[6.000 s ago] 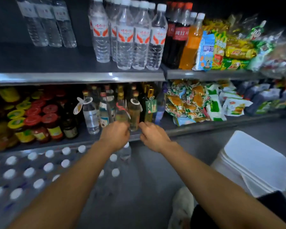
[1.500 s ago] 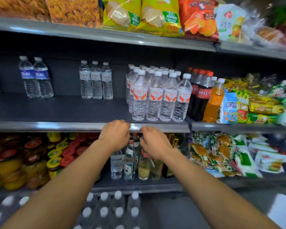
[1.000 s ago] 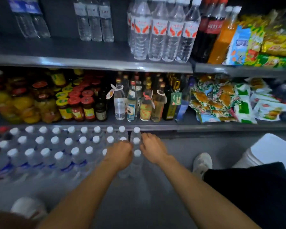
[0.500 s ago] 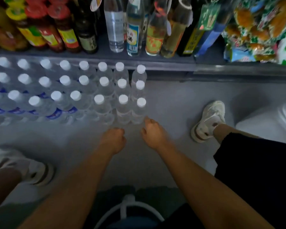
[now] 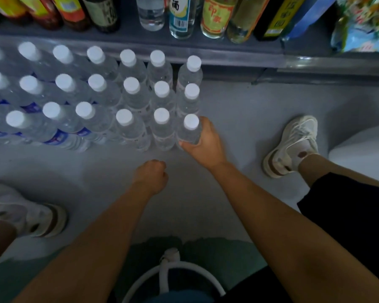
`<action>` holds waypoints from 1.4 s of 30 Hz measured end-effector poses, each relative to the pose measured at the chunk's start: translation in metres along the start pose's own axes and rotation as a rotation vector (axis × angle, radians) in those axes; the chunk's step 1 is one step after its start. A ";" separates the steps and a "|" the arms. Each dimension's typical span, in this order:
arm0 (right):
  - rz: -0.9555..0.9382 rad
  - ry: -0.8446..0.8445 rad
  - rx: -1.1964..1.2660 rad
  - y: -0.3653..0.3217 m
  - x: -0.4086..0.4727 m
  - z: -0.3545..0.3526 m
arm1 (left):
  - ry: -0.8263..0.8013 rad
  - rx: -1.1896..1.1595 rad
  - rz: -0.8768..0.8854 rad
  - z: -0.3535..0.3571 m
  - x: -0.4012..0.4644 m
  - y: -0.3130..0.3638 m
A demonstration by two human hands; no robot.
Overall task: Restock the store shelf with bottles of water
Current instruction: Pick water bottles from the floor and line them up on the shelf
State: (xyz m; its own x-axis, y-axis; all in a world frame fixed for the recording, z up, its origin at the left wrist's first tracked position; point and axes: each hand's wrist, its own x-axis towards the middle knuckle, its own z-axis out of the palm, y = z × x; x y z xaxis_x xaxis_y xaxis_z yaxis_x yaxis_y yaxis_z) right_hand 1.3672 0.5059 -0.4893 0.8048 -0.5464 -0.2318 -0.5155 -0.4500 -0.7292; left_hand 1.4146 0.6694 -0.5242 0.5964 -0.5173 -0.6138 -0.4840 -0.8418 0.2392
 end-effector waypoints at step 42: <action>-0.610 0.332 -0.025 -0.371 -0.063 -0.248 | 1.087 0.463 0.141 -0.391 -0.222 0.042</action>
State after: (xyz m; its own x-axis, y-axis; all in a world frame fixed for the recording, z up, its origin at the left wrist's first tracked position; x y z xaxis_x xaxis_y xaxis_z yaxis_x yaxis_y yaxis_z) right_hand 1.4345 0.5325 -0.0445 0.8224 -0.3763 0.4267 -0.0099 -0.7594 -0.6506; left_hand 1.5123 0.6888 -0.0843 0.6414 -0.6486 0.4098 -0.6410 -0.7465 -0.1783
